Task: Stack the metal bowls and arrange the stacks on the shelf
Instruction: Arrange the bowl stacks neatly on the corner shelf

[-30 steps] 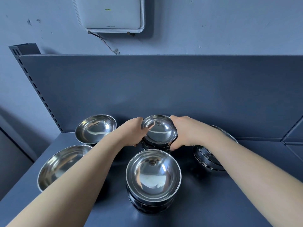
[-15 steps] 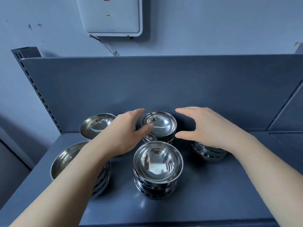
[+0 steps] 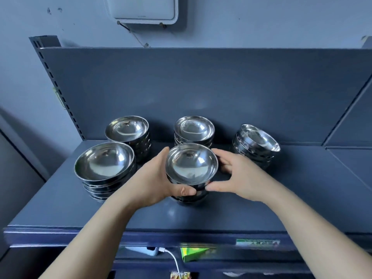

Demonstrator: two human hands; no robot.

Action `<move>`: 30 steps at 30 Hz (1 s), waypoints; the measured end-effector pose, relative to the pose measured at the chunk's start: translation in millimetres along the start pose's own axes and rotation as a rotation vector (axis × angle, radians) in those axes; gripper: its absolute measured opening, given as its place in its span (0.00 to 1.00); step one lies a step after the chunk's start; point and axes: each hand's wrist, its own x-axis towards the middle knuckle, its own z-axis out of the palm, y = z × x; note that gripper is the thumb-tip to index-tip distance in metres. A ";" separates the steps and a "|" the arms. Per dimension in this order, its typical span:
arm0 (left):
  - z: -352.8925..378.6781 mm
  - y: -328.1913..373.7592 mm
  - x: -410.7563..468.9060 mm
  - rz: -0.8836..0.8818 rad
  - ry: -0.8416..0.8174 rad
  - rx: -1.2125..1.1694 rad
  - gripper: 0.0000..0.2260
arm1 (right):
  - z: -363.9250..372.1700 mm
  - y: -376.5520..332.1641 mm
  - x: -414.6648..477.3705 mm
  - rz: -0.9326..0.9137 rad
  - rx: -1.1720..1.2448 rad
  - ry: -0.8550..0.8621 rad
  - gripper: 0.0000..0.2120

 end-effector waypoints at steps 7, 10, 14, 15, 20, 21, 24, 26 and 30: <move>5.0 -0.3 -1.5 0.000 0.092 0.041 0.27 | 8.6 11.4 7.6 -0.032 -0.019 0.023 0.35; 6.5 -4.4 -3.4 -0.029 0.099 0.037 0.28 | 6.8 15.7 8.0 -0.048 -0.008 0.046 0.33; 10.1 -5.4 -3.1 -0.016 0.127 0.064 0.29 | 4.1 17.7 11.3 -0.049 0.014 0.035 0.30; 10.7 -4.9 -2.0 -0.011 0.130 0.070 0.29 | 3.8 17.7 13.0 -0.057 0.006 0.030 0.29; 8.6 -1.0 1.1 -0.027 0.132 0.007 0.45 | -5.7 15.0 16.7 -0.089 0.008 0.062 0.25; 6.6 0.8 1.6 -0.036 0.138 -0.023 0.50 | -8.7 13.7 17.5 -0.096 0.012 0.062 0.24; 2.3 4.0 3.6 -0.044 0.150 -0.080 0.50 | -14.2 10.2 21.7 -0.112 0.018 0.053 0.24; 1.5 4.7 4.3 -0.056 0.156 -0.074 0.50 | -14.0 9.8 23.8 -0.115 0.013 0.038 0.25; 4.2 7.5 3.4 -0.052 0.164 -0.051 0.53 | -11.5 10.1 24.7 -0.118 -0.018 0.014 0.24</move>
